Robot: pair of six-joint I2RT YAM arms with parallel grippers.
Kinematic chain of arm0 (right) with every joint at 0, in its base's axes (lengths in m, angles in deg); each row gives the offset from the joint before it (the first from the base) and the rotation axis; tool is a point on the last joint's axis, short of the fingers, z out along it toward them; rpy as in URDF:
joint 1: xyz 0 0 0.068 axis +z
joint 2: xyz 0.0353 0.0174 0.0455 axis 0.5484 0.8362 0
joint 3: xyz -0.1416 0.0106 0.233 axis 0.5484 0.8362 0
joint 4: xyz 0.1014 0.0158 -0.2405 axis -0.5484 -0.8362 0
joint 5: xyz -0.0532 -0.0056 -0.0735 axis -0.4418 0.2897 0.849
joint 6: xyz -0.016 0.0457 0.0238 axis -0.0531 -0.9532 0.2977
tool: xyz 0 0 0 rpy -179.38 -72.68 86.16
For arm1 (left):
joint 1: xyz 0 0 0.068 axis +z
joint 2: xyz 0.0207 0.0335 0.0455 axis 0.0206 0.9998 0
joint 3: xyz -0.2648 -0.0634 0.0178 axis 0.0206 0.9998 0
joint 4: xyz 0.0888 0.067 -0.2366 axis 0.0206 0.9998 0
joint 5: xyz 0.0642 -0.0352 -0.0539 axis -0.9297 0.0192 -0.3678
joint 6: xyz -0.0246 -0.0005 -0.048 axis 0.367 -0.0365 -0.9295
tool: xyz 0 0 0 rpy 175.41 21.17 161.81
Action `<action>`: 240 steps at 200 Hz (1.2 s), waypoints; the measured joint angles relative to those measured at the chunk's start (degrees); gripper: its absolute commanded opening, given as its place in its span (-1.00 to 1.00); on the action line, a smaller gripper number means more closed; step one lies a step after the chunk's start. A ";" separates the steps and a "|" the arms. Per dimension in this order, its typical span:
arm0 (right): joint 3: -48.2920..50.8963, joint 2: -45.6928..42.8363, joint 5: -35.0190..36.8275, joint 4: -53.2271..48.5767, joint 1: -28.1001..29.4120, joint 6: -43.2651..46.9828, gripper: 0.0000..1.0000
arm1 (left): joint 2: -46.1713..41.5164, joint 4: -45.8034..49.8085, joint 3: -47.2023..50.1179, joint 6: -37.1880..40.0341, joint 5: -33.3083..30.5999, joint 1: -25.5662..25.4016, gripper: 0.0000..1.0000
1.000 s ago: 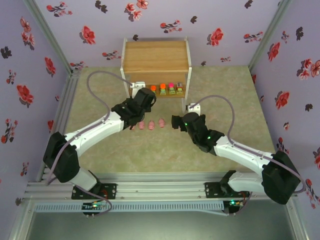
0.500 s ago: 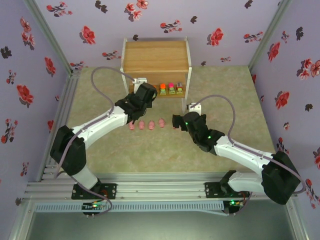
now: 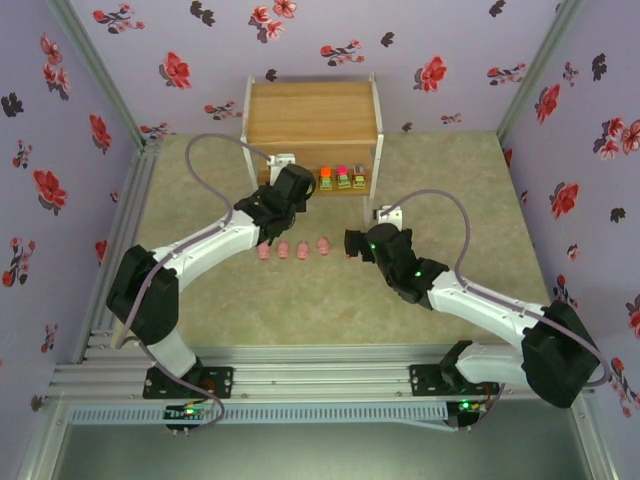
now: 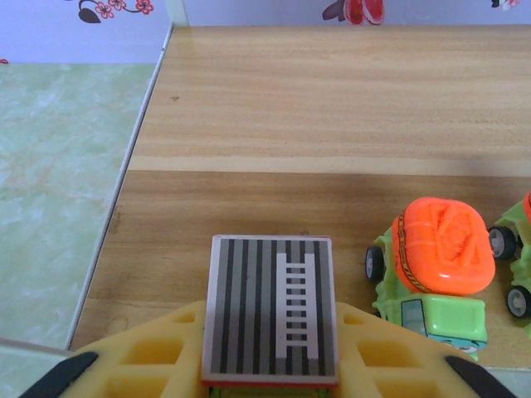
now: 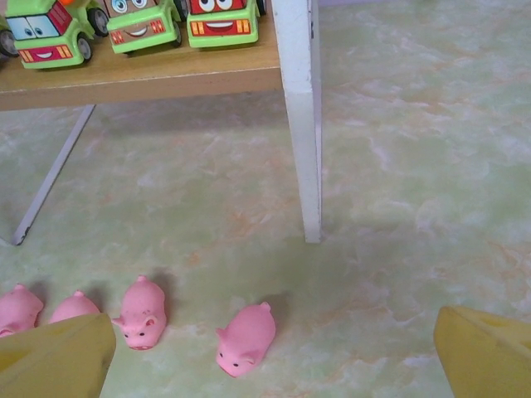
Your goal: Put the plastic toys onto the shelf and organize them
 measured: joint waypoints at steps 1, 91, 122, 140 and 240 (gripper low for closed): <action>0.00 0.00 0.00 0.00 0.00 0.00 0.98 | 0.02 -0.02 0.00 0.00 0.00 0.00 -0.41; 0.00 0.00 -0.85 0.02 -0.04 0.00 0.98 | 2.82 -1.29 -0.48 -0.02 -0.02 0.76 -0.41; 0.00 0.52 -1.18 0.22 -0.04 0.00 0.98 | 3.50 -1.66 -1.55 0.00 -0.04 0.92 -0.42; 0.00 0.79 -1.31 0.42 -0.11 0.00 0.98 | 3.61 -1.66 -1.97 0.00 -0.04 1.14 -0.41; 0.00 1.18 -1.92 0.44 -0.31 0.00 0.98 | 5.77 -2.05 -3.65 0.00 -0.15 2.03 -0.35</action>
